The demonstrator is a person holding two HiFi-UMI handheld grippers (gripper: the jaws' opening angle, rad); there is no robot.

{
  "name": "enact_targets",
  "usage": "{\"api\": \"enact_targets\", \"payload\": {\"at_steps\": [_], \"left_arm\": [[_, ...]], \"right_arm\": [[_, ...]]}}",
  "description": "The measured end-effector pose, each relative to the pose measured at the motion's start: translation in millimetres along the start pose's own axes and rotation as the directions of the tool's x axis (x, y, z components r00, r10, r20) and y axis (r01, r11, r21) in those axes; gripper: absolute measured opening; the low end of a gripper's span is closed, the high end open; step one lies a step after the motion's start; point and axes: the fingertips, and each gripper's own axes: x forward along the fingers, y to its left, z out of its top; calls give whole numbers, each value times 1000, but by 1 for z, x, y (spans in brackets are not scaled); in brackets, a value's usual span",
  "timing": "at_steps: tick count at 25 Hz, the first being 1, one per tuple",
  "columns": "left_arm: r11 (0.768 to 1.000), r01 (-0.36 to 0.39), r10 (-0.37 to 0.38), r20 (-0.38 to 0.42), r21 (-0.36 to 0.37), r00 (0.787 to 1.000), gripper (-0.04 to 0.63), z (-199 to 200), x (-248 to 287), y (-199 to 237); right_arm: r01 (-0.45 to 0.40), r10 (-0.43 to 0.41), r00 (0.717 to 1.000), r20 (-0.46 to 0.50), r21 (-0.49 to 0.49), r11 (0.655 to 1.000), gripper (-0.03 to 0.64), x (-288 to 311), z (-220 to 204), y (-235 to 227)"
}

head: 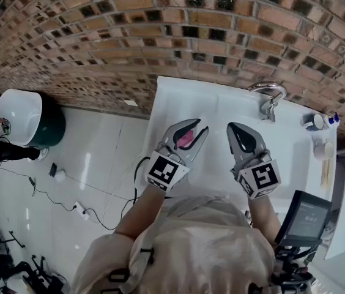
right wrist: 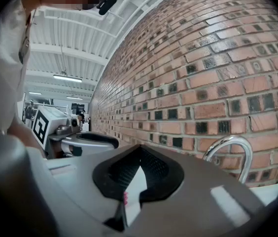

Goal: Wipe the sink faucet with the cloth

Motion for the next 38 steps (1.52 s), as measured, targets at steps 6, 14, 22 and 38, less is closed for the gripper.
{"api": "enact_targets", "payload": {"at_steps": [6,14,22,38], "left_arm": [[999,-41,41,-89,-2,995,169,-33,-14,18],[996,-69,45,-361,-55,931,255,-126,-33,35],[995,-71,13,-609,-70,793,265,-227,-31,52],[986,-119,-1,-711,-120,703,147,-282,-23,62]], "right_arm": [[-31,32,999,-30,15,999,-14,14,-14,13],[-57,62,995,-82,62,996,-14,29,-39,22],[-63,78,986,-147,106,992,-14,38,-70,19],[-49,73,980,-187,130,990,-14,49,-87,-14]]}}
